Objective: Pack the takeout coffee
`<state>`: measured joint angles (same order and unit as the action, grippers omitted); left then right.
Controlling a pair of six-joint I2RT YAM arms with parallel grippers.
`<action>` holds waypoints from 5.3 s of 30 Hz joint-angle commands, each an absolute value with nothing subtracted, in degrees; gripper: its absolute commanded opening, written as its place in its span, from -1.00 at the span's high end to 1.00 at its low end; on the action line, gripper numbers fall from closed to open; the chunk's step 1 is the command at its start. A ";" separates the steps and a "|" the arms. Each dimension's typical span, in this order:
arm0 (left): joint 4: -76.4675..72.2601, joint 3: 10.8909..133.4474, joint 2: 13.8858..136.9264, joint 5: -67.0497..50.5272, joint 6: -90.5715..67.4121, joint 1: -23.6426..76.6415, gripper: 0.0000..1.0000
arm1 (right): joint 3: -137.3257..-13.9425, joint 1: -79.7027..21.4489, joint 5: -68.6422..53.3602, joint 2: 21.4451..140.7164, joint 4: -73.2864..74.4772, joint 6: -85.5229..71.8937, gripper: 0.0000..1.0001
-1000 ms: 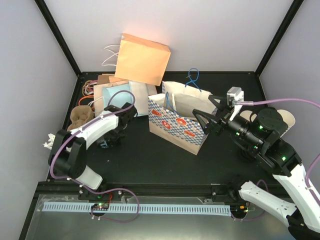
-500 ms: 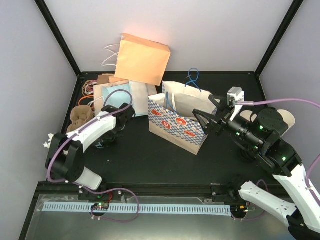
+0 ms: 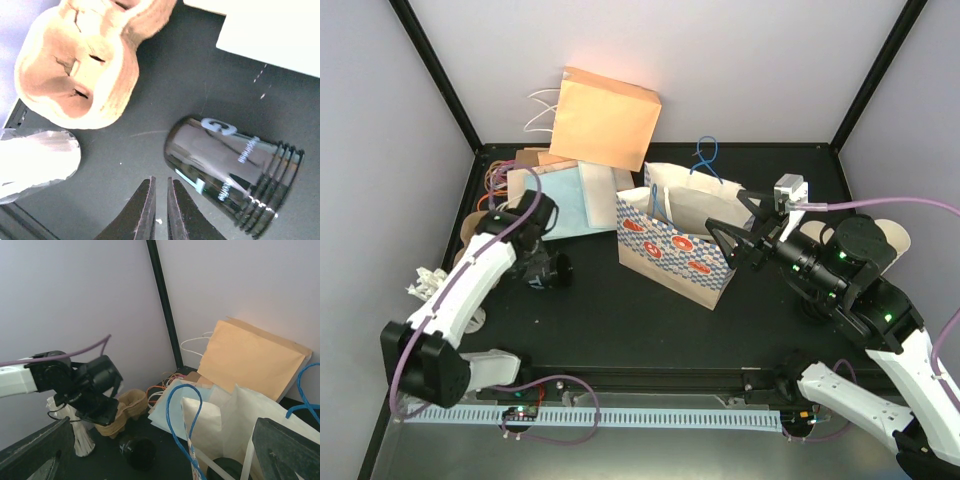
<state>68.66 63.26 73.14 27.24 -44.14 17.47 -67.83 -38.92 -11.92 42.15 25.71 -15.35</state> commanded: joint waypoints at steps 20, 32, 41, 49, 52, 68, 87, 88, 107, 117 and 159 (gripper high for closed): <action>62.78 66.24 85.63 26.82 -40.45 26.34 -0.60 | -69.03 -39.09 -12.57 42.92 25.04 -14.63 -1.00; 66.58 66.64 96.56 35.85 -45.18 29.27 -0.13 | -69.53 -39.11 -11.91 42.72 26.01 -13.71 -1.00; 68.37 66.13 91.57 37.34 -44.76 28.27 0.71 | -69.43 -39.10 -11.54 42.63 26.35 -13.36 -1.00; 67.92 65.92 81.79 32.07 -40.95 22.65 0.72 | -69.26 -39.11 -11.45 42.41 26.72 -13.35 -1.00; 64.08 63.63 76.77 24.32 -37.18 16.58 0.77 | -69.25 -39.10 -11.41 42.28 26.88 -13.32 -1.00; 50.08 57.87 66.50 1.59 -25.16 13.78 -0.24 | -69.54 -39.16 -11.73 42.41 26.90 -13.58 -1.00; 62.71 62.77 93.25 35.07 -39.84 42.37 -0.72 | -69.82 -39.12 -12.13 42.42 26.71 -13.67 -1.00; 63.24 63.19 94.46 36.39 -40.48 42.39 -0.65 | -69.98 -39.11 -12.04 42.30 26.92 -13.57 -1.00; 65.99 63.12 87.87 44.00 -41.06 35.21 0.95 | -70.84 -39.07 -11.94 42.95 27.67 -12.92 -1.00; 50.59 55.48 70.14 11.28 -25.56 9.74 0.97 | -71.27 -39.11 -12.98 43.91 27.55 -12.65 -1.00; 51.85 60.58 70.87 2.16 -32.87 -11.84 -0.31 | -72.07 -39.12 -13.87 44.74 29.35 -12.13 -1.00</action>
